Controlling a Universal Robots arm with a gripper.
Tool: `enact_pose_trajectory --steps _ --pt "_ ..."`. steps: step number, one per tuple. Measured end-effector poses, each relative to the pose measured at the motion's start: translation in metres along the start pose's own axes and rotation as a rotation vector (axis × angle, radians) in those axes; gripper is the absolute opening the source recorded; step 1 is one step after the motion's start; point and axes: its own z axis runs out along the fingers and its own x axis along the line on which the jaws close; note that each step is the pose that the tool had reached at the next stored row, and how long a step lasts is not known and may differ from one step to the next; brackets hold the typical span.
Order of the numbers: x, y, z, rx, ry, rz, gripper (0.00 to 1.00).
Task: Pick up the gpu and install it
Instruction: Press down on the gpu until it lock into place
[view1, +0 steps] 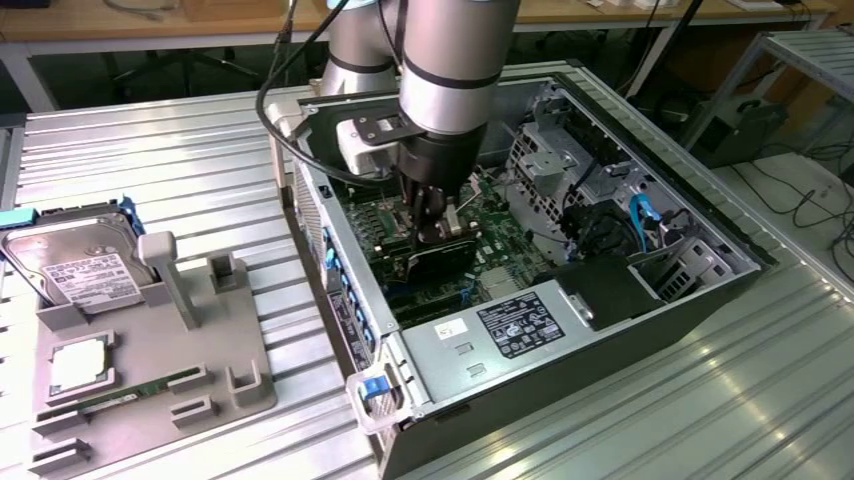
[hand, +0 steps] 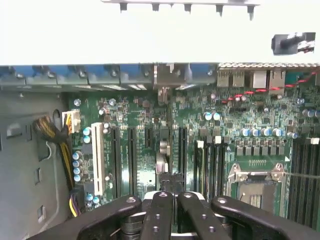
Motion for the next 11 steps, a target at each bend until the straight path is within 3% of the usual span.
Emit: enact_pose_trajectory --steps 3,9,11 --pt "-0.0004 0.0087 0.0015 -0.0022 0.0001 0.0 0.11" --pt "-0.0004 0.009 0.0054 -0.0026 0.0001 -0.001 0.11" --pt "-0.0004 0.0092 0.0093 -0.0056 0.0 0.0 0.11"
